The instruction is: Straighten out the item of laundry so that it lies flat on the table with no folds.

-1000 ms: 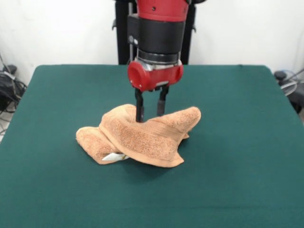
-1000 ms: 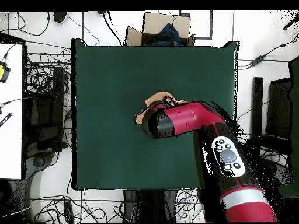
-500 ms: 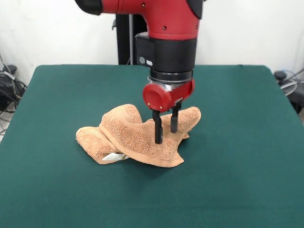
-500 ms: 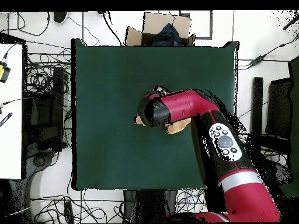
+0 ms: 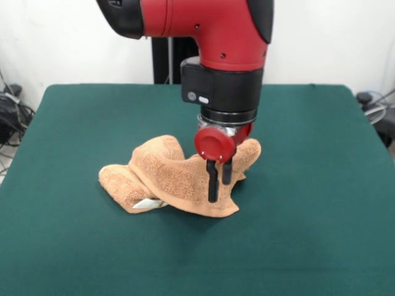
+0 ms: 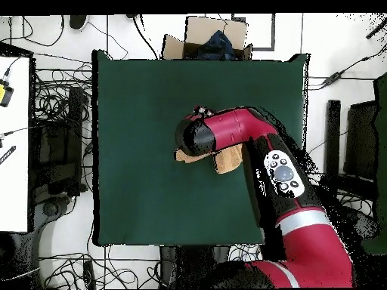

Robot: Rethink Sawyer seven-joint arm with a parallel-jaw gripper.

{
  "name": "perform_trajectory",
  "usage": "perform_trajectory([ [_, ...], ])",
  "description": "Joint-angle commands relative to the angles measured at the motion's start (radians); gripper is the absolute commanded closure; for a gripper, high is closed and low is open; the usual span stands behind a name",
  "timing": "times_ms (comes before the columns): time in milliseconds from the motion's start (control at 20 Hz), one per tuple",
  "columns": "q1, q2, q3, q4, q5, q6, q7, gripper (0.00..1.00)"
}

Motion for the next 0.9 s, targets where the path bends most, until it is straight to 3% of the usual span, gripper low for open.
perform_trajectory([
  [50,0.042,0.037,0.013,-0.055,-0.086,0.106,-0.135,0.00],
  [400,0.059,0.062,-0.020,-0.070,-0.098,0.195,-0.148,0.00],
  [900,0.092,0.084,-0.070,-0.141,-0.193,0.326,-0.223,0.00],
])
